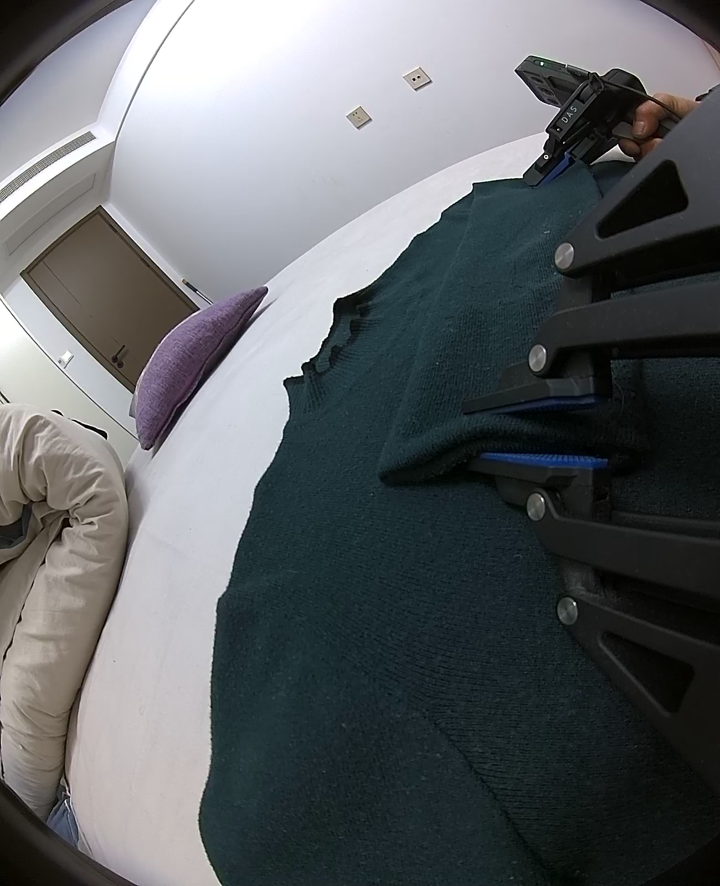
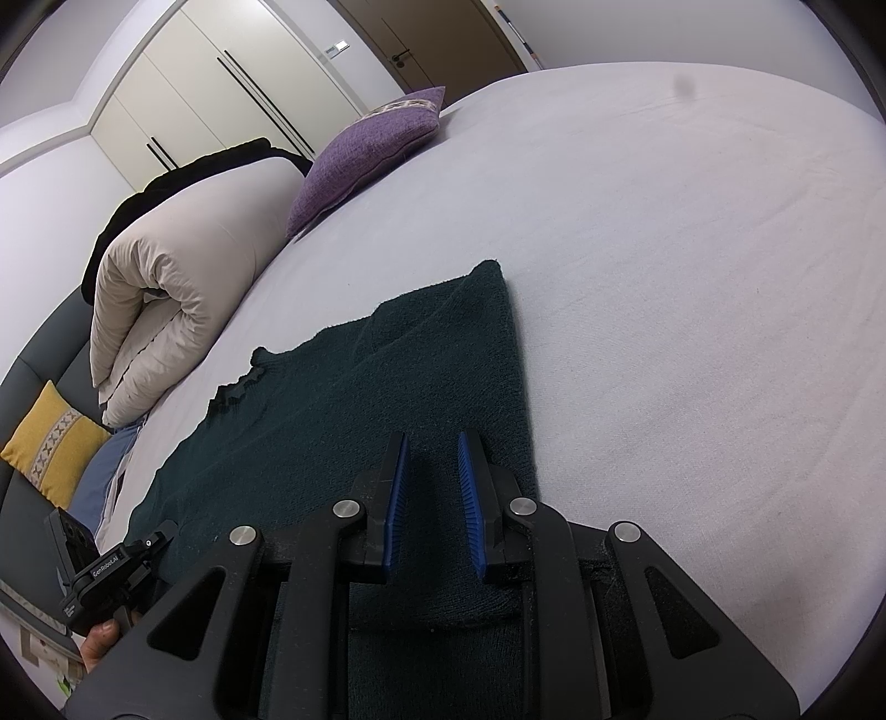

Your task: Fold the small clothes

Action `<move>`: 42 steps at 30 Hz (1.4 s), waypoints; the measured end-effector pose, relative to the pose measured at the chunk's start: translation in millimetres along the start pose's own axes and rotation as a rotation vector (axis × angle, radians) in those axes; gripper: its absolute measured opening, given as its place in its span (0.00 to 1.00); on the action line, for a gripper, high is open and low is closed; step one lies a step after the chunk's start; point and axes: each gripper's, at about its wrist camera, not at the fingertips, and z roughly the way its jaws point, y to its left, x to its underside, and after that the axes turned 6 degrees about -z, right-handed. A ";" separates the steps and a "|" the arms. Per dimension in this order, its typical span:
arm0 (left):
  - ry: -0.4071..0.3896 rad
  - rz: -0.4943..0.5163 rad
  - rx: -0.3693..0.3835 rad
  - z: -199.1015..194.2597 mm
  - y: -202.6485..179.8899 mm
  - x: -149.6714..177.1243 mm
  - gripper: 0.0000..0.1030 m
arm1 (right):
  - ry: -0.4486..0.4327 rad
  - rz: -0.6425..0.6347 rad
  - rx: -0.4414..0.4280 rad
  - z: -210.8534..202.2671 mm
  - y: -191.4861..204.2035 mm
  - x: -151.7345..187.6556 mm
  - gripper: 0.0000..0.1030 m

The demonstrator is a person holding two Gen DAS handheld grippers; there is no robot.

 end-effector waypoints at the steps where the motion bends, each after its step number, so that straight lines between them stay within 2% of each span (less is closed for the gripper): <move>1: 0.000 0.000 0.000 0.3 -0.5 0.1 0.16 | 0.000 0.000 0.000 0.1 0.2 -0.1 0.17; 42: -0.001 -0.007 0.006 0.0 -0.1 -0.6 0.16 | -0.005 0.002 -0.015 2.5 1.2 -0.3 0.16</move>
